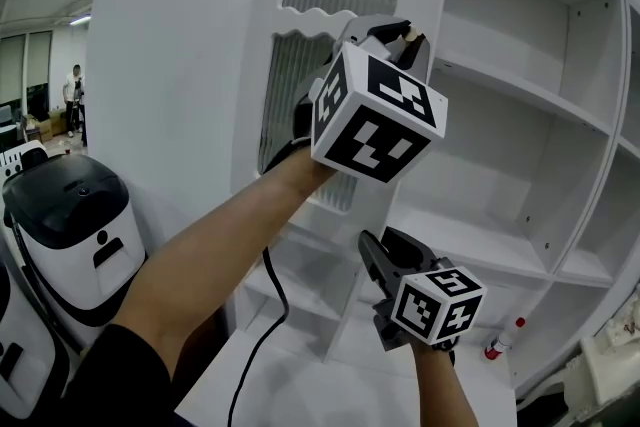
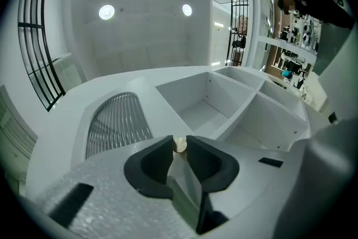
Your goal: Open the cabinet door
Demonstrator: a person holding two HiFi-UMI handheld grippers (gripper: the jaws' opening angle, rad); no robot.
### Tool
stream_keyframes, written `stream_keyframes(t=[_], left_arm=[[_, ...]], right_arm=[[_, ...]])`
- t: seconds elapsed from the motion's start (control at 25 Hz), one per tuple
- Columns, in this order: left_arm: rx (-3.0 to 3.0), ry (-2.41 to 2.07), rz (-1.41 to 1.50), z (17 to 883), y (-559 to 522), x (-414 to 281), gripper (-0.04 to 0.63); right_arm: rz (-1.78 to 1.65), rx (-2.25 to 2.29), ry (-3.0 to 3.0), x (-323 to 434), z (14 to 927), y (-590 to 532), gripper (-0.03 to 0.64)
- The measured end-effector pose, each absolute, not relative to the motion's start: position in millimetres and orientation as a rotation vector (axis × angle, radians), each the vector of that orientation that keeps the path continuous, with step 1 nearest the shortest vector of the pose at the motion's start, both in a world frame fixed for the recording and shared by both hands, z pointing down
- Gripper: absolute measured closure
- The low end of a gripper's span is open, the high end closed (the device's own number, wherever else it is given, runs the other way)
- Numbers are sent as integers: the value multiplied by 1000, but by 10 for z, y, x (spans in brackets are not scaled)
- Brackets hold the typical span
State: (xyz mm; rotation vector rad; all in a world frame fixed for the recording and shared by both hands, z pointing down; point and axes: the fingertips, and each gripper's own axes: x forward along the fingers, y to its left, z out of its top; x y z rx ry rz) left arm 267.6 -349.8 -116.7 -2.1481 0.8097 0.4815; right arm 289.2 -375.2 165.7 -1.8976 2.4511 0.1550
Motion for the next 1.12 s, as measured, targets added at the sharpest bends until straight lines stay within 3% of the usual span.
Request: stream_keyframes(t=[0.52, 1.12], left_arm=[[-2220, 904, 471, -962, -3537, 2463, 508], [-2298, 1103, 329, -126, -3637, 2168, 508]], right_arm=[[152, -1855, 2449, 2907, 1658, -3762, 499], [184, -1831, 2446, 2801, 1658, -3623, 509]])
